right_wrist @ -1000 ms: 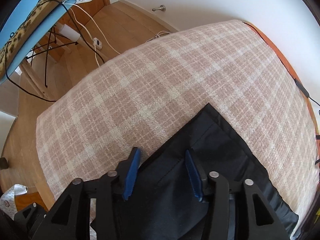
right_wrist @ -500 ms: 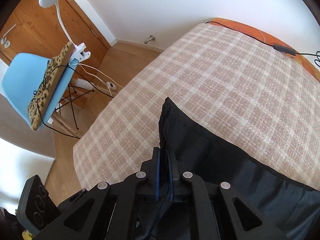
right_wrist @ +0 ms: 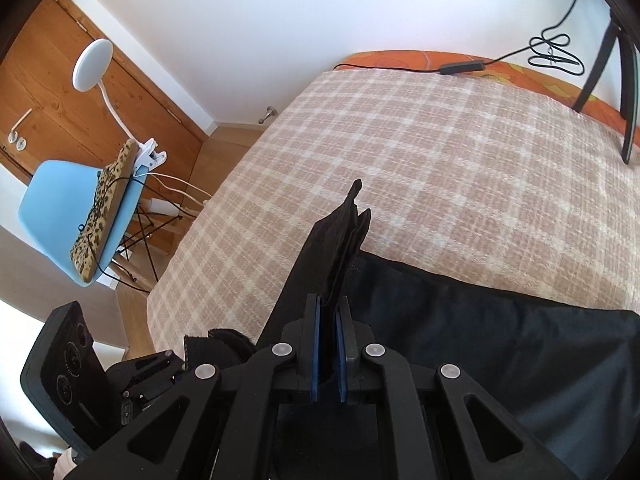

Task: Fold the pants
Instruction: 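Lift the cuff end with both grippers, fold it onto the waistband half, open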

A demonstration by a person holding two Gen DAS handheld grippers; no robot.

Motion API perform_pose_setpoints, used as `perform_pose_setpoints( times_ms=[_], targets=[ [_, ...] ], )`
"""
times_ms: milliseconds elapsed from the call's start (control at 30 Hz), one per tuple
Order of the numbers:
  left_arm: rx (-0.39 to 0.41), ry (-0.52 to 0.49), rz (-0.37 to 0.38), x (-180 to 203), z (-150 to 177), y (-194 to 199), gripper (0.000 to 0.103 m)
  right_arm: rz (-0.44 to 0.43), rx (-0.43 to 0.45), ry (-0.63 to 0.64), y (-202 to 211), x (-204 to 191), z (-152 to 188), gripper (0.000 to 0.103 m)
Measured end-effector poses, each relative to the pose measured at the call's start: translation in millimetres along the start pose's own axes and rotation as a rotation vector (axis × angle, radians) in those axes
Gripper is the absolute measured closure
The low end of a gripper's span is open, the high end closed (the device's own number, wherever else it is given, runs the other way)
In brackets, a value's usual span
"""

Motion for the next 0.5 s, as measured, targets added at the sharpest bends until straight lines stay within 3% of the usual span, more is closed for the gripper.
perform_pose_setpoints(
  times_ms=[67, 300, 500],
  targets=[
    [0.006, -0.037, -0.006, 12.0, -7.9, -2.2, 0.091, -0.009, 0.017, -0.027, 8.8, 10.2, 1.4, 0.099],
    [0.075, -0.137, -0.003, 66.4, -24.4, 8.4, 0.097, -0.037, 0.087, -0.051, 59.0, 35.3, 5.4, 0.099],
    [0.105, -0.190, 0.083, 126.1, -25.1, 14.5, 0.098, -0.023, 0.153, -0.085, 106.1, 70.0, 21.5, 0.099]
  ],
)
Point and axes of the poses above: each gripper's, at about its wrist camera, not at the fingertips, and y roughly against the way its jaws point, x to its right, z to its underside, the point moved 7 cm from there along -y, roughly the way its jaws point, and after that the axes turned 4 degrees about -y, right-handed, at the moved point
